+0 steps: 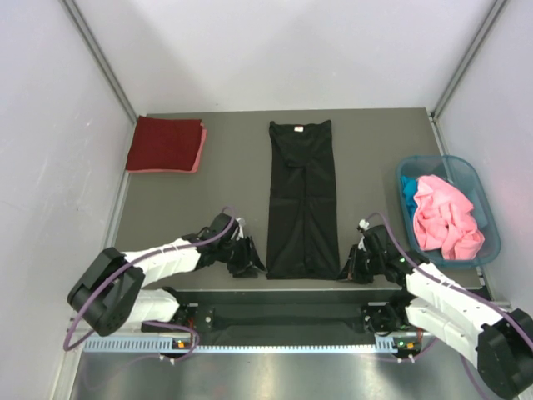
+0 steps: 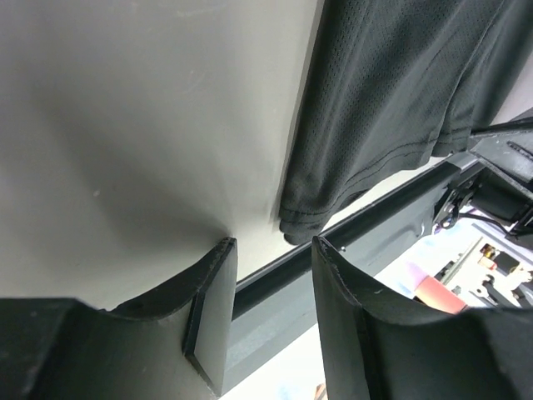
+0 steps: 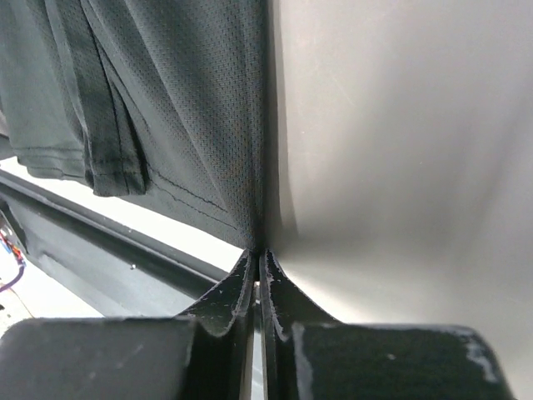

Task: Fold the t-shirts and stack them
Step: Fold the tshirt

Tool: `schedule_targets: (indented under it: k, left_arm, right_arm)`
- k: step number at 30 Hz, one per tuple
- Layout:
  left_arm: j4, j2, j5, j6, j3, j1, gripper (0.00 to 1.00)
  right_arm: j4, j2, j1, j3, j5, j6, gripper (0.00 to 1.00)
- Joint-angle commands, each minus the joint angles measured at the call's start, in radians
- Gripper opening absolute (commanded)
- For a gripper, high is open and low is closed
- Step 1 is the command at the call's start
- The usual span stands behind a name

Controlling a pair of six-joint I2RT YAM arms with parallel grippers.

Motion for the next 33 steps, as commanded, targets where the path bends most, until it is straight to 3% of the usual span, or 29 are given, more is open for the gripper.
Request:
schedule_targets:
  k: [1,14,17,18,22,33]
  left_arm:
    - [0.077,0.026,0.02,-0.044,-0.015,-0.007,0.46]
    - [0.147,0.098,-0.005,-0.099,-0.041,-0.043,0.45]
    - [0.179,0.114,-0.008,-0.11,-0.049,-0.046,0.38]
    - [0.183,0.114,-0.008,-0.113,-0.05,-0.049,0.27]
    - [0.196,0.096,-0.012,-0.127,-0.049,-0.063,0.01]
    - [0.086,-0.01,-0.08,-0.187,-0.024,-0.127,0.0]
  right_arm:
    - [0.004,-0.023,0.018,-0.01,-0.028,0.016,0.0]
    - [0.004,-0.052,0.02,-0.01,-0.031,0.008,0.0]
    - [-0.005,-0.056,0.02,-0.005,-0.028,0.007,0.0]
    - [-0.011,-0.056,0.02,-0.004,-0.026,0.007,0.0]
    - [-0.033,-0.076,0.02,0.007,-0.017,-0.001,0.0]
    - [-0.128,-0.148,0.021,0.015,0.005,-0.015,0.0]
